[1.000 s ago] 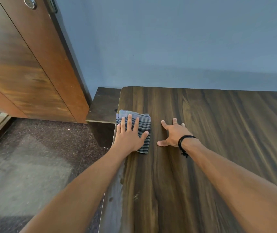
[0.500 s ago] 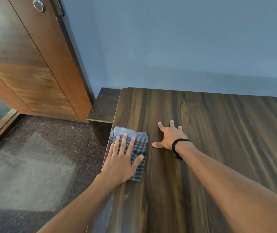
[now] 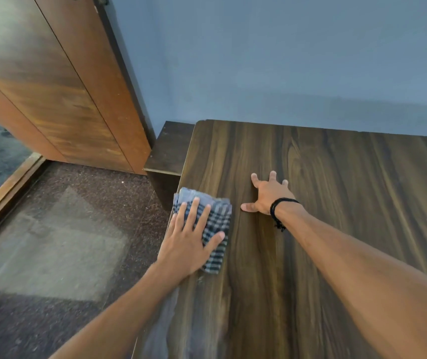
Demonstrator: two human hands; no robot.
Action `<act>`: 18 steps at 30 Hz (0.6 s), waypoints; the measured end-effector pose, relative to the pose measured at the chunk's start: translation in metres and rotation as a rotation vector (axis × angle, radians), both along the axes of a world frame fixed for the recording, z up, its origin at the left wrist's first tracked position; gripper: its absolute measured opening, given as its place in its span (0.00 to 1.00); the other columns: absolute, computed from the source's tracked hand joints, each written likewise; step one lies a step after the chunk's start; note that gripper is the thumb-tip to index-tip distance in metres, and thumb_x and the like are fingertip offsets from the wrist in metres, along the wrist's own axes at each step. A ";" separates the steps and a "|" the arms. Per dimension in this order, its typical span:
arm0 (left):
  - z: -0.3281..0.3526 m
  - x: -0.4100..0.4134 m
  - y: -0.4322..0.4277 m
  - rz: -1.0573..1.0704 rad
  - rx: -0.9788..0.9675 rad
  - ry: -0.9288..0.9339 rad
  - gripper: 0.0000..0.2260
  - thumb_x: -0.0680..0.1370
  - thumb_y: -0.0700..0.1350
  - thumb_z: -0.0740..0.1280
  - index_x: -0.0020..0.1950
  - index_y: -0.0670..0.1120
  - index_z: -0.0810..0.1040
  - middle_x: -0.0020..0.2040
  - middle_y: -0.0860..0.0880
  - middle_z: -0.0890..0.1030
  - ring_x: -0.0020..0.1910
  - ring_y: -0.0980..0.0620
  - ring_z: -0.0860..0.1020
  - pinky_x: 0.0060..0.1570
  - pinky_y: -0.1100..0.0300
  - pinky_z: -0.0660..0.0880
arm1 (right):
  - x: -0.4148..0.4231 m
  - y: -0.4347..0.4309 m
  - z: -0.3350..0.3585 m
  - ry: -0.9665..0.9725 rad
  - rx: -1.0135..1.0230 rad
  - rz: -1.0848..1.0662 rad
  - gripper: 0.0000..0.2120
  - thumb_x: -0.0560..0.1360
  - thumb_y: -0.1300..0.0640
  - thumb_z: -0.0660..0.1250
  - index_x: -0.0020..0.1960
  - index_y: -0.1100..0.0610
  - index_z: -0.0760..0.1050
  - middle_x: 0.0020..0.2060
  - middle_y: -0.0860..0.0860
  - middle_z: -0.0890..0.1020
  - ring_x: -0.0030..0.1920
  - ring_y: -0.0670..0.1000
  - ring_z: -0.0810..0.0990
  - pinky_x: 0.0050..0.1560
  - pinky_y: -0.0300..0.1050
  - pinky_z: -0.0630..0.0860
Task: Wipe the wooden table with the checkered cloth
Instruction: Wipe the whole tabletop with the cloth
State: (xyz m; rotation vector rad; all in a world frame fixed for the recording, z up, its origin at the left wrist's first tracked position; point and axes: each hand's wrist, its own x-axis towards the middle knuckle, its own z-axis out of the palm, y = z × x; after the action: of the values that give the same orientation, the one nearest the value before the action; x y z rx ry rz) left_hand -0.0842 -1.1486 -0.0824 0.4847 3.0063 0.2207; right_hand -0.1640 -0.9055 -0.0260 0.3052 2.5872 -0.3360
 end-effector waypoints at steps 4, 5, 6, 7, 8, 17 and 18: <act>0.016 -0.052 0.032 0.105 -0.028 -0.056 0.36 0.78 0.70 0.40 0.81 0.52 0.40 0.81 0.46 0.41 0.79 0.43 0.41 0.76 0.47 0.42 | -0.003 0.000 -0.001 -0.006 0.008 0.000 0.53 0.72 0.36 0.74 0.83 0.43 0.44 0.82 0.59 0.41 0.80 0.70 0.44 0.74 0.73 0.60; 0.018 -0.055 0.035 0.117 -0.019 -0.080 0.35 0.79 0.70 0.41 0.81 0.52 0.40 0.81 0.45 0.40 0.79 0.43 0.40 0.76 0.47 0.41 | -0.002 0.000 0.000 -0.006 0.012 -0.003 0.53 0.71 0.35 0.74 0.83 0.43 0.44 0.82 0.59 0.41 0.80 0.70 0.45 0.74 0.73 0.60; 0.017 -0.048 0.034 0.117 -0.004 -0.086 0.35 0.79 0.69 0.41 0.81 0.52 0.39 0.81 0.45 0.40 0.79 0.43 0.40 0.76 0.47 0.40 | 0.000 -0.001 0.001 -0.009 0.017 -0.003 0.52 0.71 0.35 0.74 0.83 0.43 0.44 0.82 0.58 0.41 0.80 0.70 0.45 0.74 0.72 0.60; 0.015 -0.032 0.028 0.106 0.004 -0.072 0.35 0.79 0.69 0.41 0.80 0.52 0.39 0.81 0.45 0.40 0.79 0.43 0.39 0.75 0.48 0.39 | 0.002 -0.003 0.003 -0.011 0.019 -0.001 0.52 0.72 0.36 0.74 0.83 0.43 0.44 0.82 0.58 0.41 0.80 0.69 0.45 0.74 0.72 0.60; 0.011 -0.009 0.019 0.083 0.011 -0.045 0.35 0.79 0.70 0.40 0.80 0.53 0.38 0.81 0.45 0.39 0.79 0.44 0.39 0.75 0.49 0.39 | 0.005 -0.005 0.005 -0.009 0.019 0.000 0.50 0.73 0.36 0.73 0.83 0.43 0.45 0.82 0.58 0.42 0.80 0.69 0.46 0.74 0.71 0.61; 0.017 0.038 0.003 0.161 -0.037 -0.094 0.37 0.77 0.70 0.39 0.80 0.52 0.35 0.80 0.46 0.35 0.78 0.44 0.36 0.75 0.48 0.38 | 0.073 -0.019 0.005 -0.125 0.043 0.218 0.57 0.71 0.38 0.76 0.82 0.42 0.37 0.81 0.57 0.36 0.80 0.69 0.42 0.75 0.68 0.58; 0.018 0.033 0.010 0.169 -0.043 -0.098 0.37 0.78 0.70 0.40 0.80 0.51 0.36 0.80 0.45 0.36 0.78 0.44 0.36 0.76 0.47 0.39 | 0.073 -0.021 0.006 -0.116 0.052 0.220 0.56 0.72 0.39 0.76 0.83 0.42 0.37 0.81 0.57 0.36 0.80 0.69 0.42 0.75 0.68 0.57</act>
State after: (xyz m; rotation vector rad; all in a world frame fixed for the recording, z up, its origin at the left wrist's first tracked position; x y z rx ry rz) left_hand -0.0513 -1.1387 -0.0641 0.2087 2.9491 0.1845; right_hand -0.0907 -0.9261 -0.0196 0.0549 2.4873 -0.1673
